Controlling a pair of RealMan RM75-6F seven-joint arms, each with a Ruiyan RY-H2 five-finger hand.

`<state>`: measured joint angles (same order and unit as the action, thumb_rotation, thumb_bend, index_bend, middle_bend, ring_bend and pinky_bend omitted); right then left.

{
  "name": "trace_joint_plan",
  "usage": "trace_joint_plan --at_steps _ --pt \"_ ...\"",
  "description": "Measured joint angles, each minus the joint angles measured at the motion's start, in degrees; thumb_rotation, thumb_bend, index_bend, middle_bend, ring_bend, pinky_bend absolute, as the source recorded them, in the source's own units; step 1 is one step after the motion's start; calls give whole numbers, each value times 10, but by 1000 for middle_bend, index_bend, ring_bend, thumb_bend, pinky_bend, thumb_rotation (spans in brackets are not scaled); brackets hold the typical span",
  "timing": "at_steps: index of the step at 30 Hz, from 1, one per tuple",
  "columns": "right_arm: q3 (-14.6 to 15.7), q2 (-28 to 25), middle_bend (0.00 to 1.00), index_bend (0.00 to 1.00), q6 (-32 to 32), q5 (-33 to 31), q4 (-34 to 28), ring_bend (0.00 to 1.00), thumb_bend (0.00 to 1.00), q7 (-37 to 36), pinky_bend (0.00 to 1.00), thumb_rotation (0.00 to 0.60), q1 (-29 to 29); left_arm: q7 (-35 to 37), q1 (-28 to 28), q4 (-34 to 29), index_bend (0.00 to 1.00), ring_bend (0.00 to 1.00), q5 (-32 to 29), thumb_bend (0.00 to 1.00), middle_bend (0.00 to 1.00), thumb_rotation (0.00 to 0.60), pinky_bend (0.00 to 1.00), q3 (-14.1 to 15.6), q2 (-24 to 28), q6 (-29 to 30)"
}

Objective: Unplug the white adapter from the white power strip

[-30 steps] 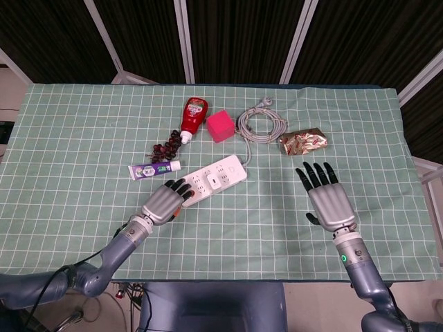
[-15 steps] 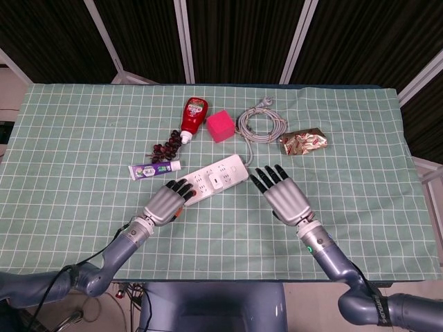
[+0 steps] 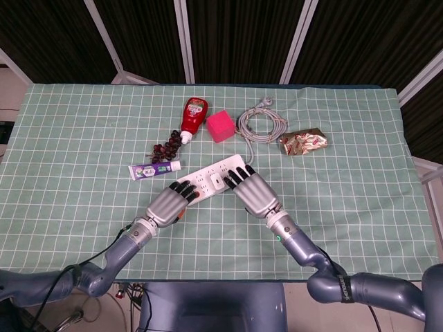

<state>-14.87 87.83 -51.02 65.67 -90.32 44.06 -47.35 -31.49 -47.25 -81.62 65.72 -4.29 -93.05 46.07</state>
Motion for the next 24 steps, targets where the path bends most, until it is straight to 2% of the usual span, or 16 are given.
trace_joint_plan --at_steps 10,24 --pt "-18 47 202 199 18 -65 51 200 260 25 241 600 -54 12 -1 7 253 75 -4 604 168 600 212 2 4 -2" --pt "-20 79 208 247 13 -136 94 201 260 57 242 600 -96 29 -3 10 253 75 -5 602 168 600 215 4 13 -2"
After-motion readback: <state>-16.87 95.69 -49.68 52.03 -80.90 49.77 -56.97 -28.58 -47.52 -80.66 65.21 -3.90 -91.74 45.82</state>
